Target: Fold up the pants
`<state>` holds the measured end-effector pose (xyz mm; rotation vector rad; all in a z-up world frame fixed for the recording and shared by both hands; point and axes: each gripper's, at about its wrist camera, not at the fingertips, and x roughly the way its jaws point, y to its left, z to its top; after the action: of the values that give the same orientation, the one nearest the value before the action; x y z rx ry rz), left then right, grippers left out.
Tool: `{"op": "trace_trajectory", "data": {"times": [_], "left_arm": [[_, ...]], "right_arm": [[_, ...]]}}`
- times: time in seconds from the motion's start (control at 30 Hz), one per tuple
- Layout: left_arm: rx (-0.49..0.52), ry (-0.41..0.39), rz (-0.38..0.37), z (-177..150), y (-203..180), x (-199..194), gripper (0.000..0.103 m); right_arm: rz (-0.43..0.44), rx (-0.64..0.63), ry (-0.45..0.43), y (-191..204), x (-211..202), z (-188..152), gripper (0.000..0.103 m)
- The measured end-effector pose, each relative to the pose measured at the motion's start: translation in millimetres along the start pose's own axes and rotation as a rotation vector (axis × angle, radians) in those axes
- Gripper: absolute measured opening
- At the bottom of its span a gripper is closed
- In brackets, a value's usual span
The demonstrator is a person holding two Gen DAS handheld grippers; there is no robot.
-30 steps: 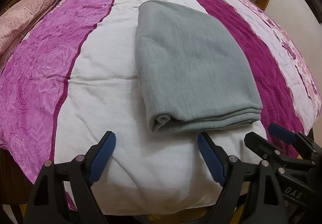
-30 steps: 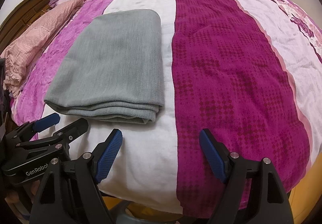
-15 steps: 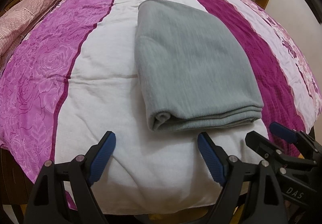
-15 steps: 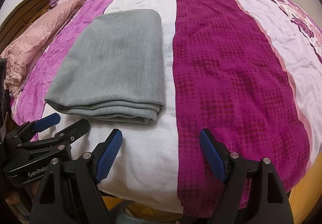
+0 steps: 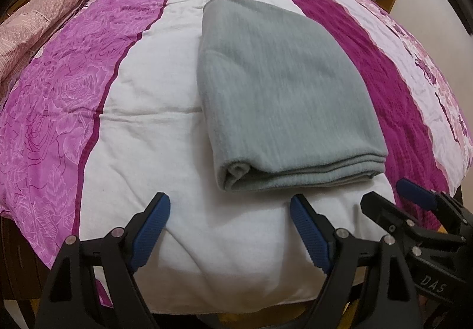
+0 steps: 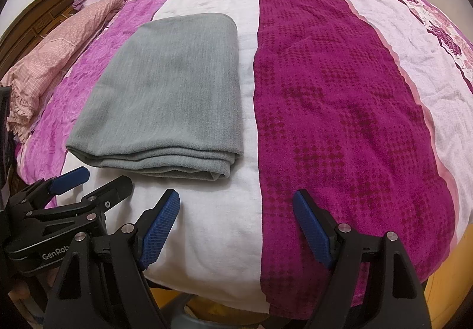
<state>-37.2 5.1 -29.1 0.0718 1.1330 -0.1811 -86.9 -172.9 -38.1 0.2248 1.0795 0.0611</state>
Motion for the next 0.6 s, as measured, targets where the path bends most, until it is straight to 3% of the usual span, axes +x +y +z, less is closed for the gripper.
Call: {"op": "trace_trajectory", "data": {"times": [0.6], "left_arm": [[-0.006,0.015,0.003,0.8,-0.5,-0.3,0.087]], "right_arm": [[0.002,0.002,-0.002,2.8,-1.2,-1.0,0.074]]}}
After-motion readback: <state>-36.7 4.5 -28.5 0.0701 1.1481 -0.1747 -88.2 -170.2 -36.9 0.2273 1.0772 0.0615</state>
